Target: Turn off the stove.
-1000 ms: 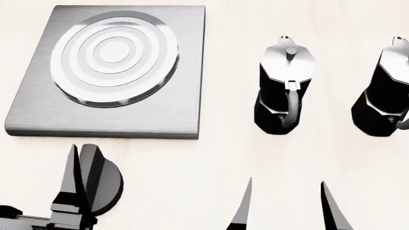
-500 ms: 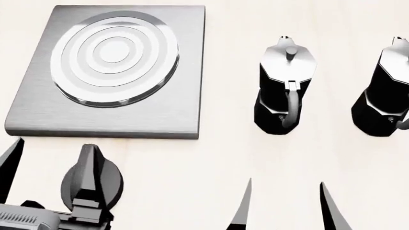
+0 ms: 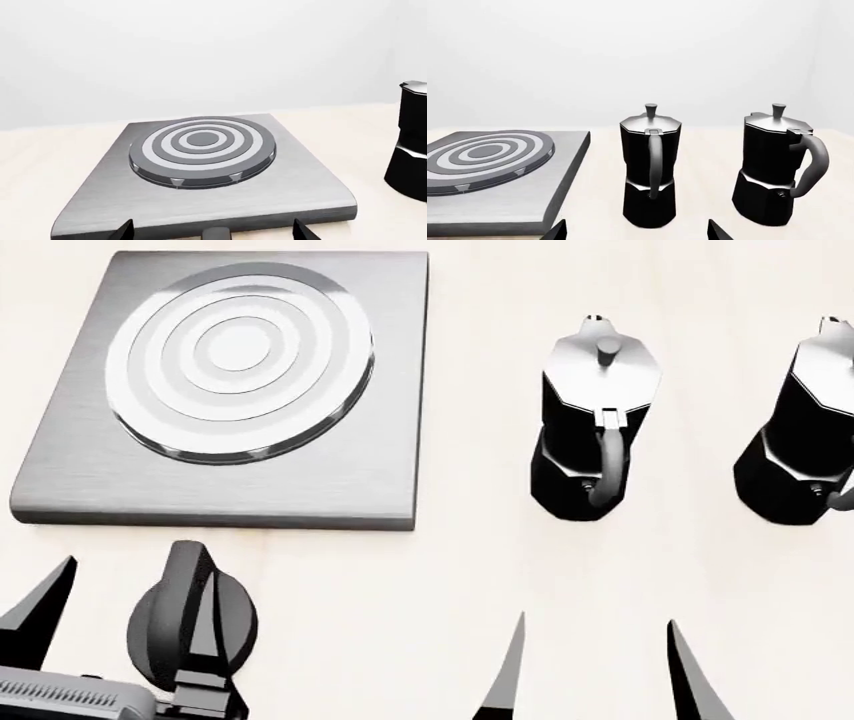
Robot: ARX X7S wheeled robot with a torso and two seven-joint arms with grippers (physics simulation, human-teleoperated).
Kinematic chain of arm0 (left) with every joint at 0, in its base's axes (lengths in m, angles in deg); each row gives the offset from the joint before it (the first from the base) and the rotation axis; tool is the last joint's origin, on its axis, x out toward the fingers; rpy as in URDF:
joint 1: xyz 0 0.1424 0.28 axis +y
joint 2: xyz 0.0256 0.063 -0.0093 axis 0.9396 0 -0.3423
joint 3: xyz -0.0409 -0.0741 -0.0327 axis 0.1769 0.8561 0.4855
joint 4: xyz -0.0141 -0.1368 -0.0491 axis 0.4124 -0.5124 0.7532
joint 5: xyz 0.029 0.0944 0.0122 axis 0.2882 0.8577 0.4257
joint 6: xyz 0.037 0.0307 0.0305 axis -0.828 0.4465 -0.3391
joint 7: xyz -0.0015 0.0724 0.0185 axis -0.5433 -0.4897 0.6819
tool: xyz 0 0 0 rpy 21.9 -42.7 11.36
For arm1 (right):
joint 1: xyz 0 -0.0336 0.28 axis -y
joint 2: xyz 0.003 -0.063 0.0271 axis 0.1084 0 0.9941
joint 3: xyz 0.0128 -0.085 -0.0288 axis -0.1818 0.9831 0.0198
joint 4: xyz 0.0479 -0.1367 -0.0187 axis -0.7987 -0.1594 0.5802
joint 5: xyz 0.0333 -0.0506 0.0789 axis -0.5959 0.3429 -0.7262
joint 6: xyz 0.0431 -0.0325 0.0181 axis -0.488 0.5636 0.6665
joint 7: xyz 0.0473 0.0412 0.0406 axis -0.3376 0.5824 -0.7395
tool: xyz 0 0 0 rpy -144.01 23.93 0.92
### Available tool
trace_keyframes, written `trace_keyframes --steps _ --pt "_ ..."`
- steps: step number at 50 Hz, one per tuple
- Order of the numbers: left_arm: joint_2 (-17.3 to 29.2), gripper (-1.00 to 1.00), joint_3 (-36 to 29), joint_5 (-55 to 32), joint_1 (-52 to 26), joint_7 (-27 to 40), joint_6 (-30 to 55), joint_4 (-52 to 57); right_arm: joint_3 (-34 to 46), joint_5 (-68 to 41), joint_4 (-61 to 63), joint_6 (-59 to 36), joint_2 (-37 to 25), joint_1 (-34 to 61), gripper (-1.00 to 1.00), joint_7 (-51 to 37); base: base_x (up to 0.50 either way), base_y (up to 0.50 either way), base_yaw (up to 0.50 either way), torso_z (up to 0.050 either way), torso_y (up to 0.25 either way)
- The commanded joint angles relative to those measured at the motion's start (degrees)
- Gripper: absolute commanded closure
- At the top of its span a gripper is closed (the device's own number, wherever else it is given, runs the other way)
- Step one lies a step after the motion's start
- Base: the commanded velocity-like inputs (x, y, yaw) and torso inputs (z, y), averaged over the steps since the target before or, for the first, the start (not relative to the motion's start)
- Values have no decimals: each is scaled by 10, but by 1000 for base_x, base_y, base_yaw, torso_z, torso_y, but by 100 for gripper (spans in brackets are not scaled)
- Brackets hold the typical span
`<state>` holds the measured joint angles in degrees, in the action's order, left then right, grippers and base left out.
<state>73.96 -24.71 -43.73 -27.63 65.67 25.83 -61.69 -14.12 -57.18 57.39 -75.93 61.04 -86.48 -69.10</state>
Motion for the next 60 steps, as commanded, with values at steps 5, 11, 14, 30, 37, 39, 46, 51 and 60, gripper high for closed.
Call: trace_keyframes --steps 5,11,14,30,37,39,46,51,60 --pt "-6 -100 9 9 7 -7 -15 -25 -11 5 -6 6 6 2 -100 12 0 0 0 0 0" --pt "-6 -100 10 10 6 -3 -16 -33 -10 5 -10 8 6 3 -100 11 0 0 0 0 0" --pt "-5 -100 10 11 5 -1 -18 -39 -9 4 -8 6 5 4 -100 11 0 0 0 0 0" --pt "-12 -100 13 13 -10 8 -44 -93 -6 1 -9 8 3 4 -100 9 0 0 0 0 0" --pt "-15 -100 13 13 -16 11 -56 -122 -4 2 -12 11 2 4 -100 8 0 0 0 0 0" --pt "-16 -100 13 13 -17 12 -58 -130 -5 1 -10 9 1 4 -100 7 0 0 0 0 0" --pt "-18 -100 13 9 -22 13 -59 -148 -3 1 -13 11 0 4 -100 7 0 0 0 0 0" --pt "-20 -100 14 5 -25 15 -58 -156 -2 1 -13 12 -1 4 -100 6 0 0 0 0 0" --pt "-24 -100 14 3 -32 20 -60 -177 -1 -1 -13 11 -2 5 -100 5 0 0 0 0 0"
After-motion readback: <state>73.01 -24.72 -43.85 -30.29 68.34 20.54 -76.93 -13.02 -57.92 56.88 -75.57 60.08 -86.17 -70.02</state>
